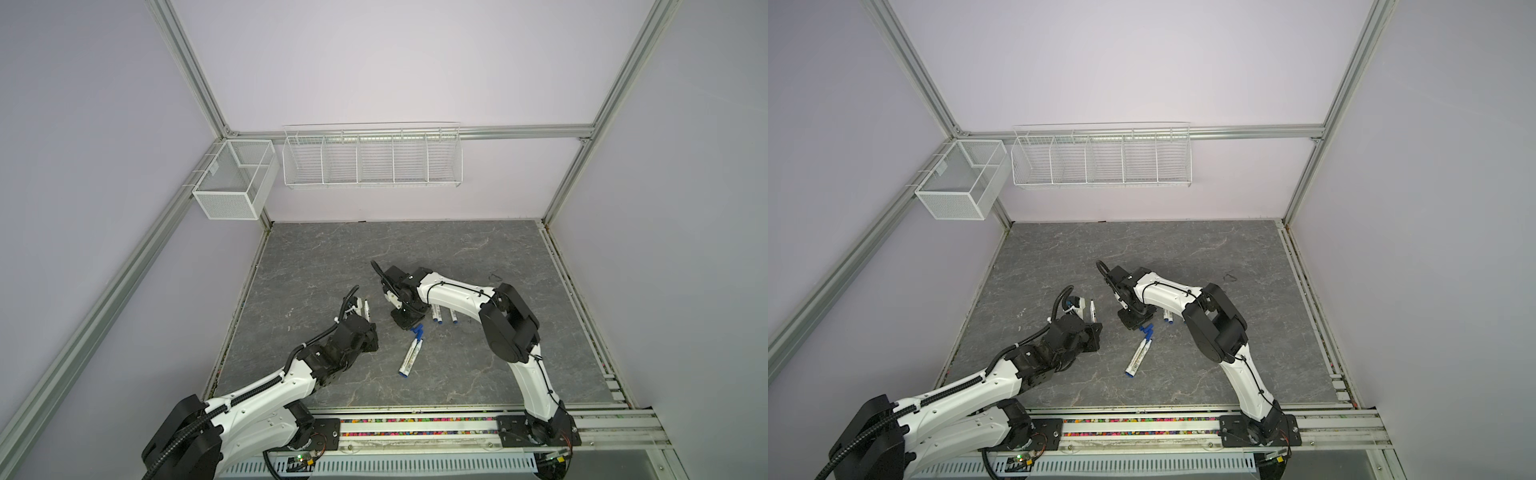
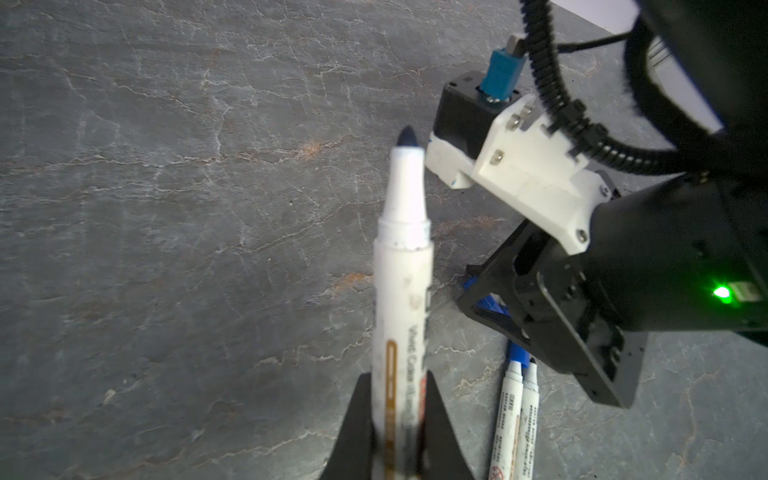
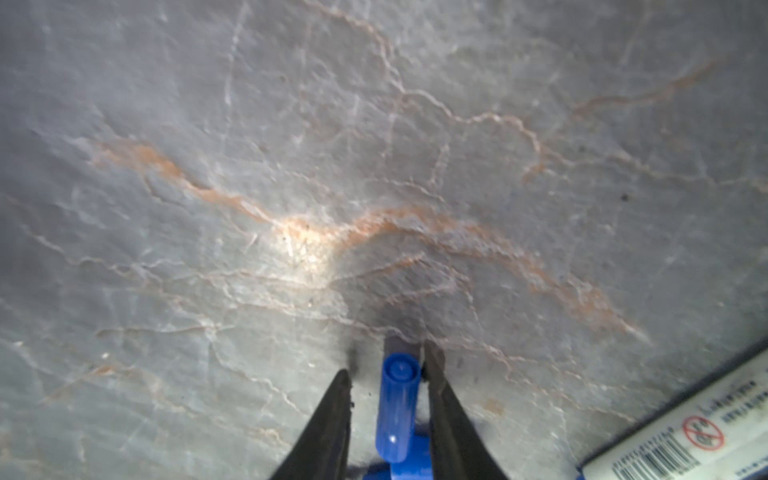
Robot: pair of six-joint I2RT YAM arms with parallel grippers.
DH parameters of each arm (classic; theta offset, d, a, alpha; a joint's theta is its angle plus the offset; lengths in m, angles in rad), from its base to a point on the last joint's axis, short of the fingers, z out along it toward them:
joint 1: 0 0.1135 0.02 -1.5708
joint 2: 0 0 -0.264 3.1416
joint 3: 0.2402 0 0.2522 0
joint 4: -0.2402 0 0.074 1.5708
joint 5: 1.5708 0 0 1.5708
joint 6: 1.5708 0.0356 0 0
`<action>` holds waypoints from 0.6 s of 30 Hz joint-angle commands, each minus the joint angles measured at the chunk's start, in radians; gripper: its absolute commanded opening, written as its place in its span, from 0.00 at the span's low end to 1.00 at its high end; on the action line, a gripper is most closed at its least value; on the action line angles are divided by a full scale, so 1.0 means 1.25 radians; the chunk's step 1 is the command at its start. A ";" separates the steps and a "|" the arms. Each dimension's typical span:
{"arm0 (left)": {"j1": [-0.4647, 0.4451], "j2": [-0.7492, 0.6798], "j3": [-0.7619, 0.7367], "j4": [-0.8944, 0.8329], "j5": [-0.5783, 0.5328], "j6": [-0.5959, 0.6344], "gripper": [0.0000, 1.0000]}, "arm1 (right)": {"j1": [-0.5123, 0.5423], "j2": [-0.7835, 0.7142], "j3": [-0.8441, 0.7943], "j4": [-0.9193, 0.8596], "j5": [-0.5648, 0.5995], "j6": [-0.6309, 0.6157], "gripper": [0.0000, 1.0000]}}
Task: Insert the pens into the pen caps
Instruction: 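Move the right gripper to the loose blue caps and grasp one, then carry the blue cap to the marker tip held by the left gripper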
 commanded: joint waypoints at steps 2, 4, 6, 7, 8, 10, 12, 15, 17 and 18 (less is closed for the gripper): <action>0.005 -0.013 -0.008 -0.014 -0.014 -0.010 0.00 | 0.011 0.019 0.020 -0.031 0.041 -0.026 0.24; 0.005 -0.012 -0.005 -0.018 -0.012 -0.005 0.00 | 0.011 0.012 0.020 -0.016 0.034 -0.020 0.20; 0.006 -0.007 0.000 -0.024 -0.009 0.004 0.00 | 0.011 -0.014 0.012 0.007 0.021 -0.015 0.17; 0.005 -0.003 0.003 -0.029 -0.009 0.010 0.00 | 0.009 -0.027 0.003 0.024 0.016 -0.011 0.17; 0.005 0.003 0.009 -0.036 -0.008 0.015 0.00 | 0.007 -0.051 -0.009 0.043 0.007 -0.006 0.16; 0.005 0.015 0.020 -0.041 0.005 0.034 0.00 | -0.002 -0.106 -0.041 0.086 -0.017 0.009 0.15; 0.006 0.026 0.027 -0.023 0.049 0.072 0.00 | -0.020 -0.174 -0.087 0.137 -0.053 0.036 0.14; 0.005 0.038 0.031 0.021 0.116 0.091 0.00 | -0.065 -0.283 -0.182 0.241 -0.133 0.095 0.14; 0.005 0.043 0.029 0.063 0.173 0.103 0.00 | -0.104 -0.352 -0.255 0.325 -0.210 0.148 0.13; 0.005 0.044 0.027 0.085 0.201 0.109 0.00 | -0.124 -0.387 -0.296 0.373 -0.248 0.179 0.13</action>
